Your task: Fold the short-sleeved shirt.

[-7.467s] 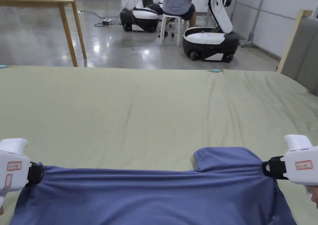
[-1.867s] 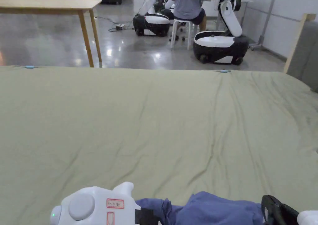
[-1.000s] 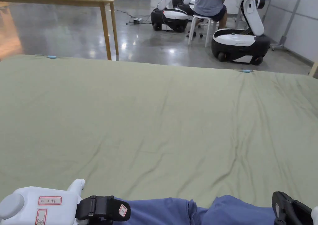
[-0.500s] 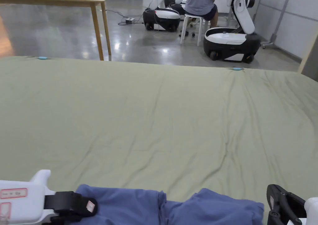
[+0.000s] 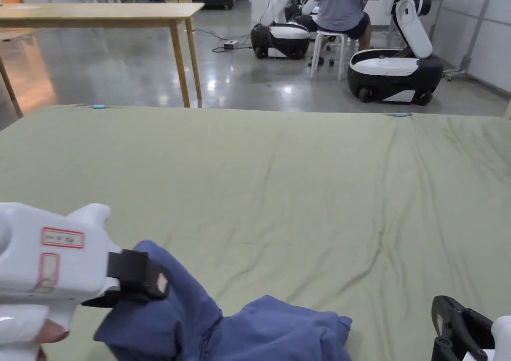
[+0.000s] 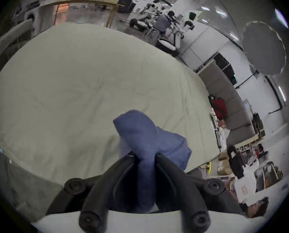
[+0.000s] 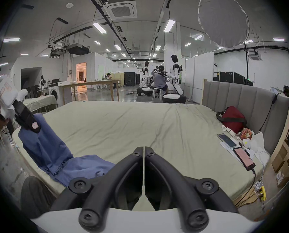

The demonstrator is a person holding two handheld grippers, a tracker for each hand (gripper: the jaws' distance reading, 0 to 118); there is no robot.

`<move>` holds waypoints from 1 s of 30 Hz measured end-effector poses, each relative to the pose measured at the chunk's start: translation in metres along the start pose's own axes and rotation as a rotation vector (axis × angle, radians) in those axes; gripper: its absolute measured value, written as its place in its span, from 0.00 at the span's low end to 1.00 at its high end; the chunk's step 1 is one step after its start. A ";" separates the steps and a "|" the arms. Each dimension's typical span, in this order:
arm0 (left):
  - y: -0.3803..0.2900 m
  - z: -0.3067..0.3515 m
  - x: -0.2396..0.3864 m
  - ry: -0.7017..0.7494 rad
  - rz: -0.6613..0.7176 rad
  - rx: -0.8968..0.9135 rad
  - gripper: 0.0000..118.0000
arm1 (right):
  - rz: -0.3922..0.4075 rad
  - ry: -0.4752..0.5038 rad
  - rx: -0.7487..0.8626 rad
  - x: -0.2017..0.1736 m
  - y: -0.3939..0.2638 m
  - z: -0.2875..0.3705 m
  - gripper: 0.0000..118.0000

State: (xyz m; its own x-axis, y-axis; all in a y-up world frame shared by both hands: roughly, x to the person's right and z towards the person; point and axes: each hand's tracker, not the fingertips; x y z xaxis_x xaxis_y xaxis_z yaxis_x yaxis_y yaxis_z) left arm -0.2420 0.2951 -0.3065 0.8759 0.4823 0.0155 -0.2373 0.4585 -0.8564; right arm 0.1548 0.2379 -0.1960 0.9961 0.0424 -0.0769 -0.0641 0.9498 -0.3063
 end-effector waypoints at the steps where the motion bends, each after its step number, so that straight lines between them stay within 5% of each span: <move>1: 0.000 -0.009 0.012 -0.002 0.007 0.001 0.07 | -0.004 -0.002 -0.001 0.002 -0.001 0.001 0.02; 11: -0.026 -0.136 0.112 0.037 -0.120 -0.121 0.14 | -0.058 -0.052 -0.015 0.029 -0.013 0.010 0.02; 12: -0.030 -0.150 0.117 0.036 -0.127 -0.131 0.31 | -0.064 -0.058 -0.021 0.031 -0.014 0.010 0.02; 14: -0.038 -0.177 0.122 0.005 -0.148 -0.187 0.99 | -0.072 -0.070 -0.032 0.036 -0.016 0.011 0.02; 15: -0.042 -0.179 0.121 0.011 -0.148 -0.171 0.99 | -0.074 -0.077 -0.036 0.038 -0.017 0.012 0.02; 20: -0.033 -0.148 0.100 -0.152 -0.038 -0.097 0.79 | -0.067 -0.100 -0.045 0.048 -0.018 0.012 0.02; 21: -0.031 -0.139 0.094 -0.189 -0.027 -0.064 0.65 | -0.069 -0.104 -0.045 0.049 -0.019 0.011 0.02; 22: -0.027 -0.125 0.089 -0.207 -0.033 -0.042 0.38 | -0.074 -0.103 -0.045 0.050 -0.019 0.009 0.02; 23: -0.027 -0.121 0.083 -0.234 -0.046 -0.020 0.00 | -0.080 -0.100 -0.049 0.050 -0.019 0.007 0.02; 30: -0.054 -0.179 0.054 -0.466 0.077 -0.226 0.00 | -0.093 -0.061 -0.087 0.043 -0.023 -0.001 0.02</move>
State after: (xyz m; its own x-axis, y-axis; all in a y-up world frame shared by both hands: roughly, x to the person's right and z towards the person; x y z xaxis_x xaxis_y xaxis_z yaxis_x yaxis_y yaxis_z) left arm -0.1068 0.1620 -0.3517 0.5675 0.8127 0.1323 -0.1518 0.2612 -0.9533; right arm 0.1989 0.2179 -0.1930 0.9997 -0.0229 0.0124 0.0259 0.9203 -0.3904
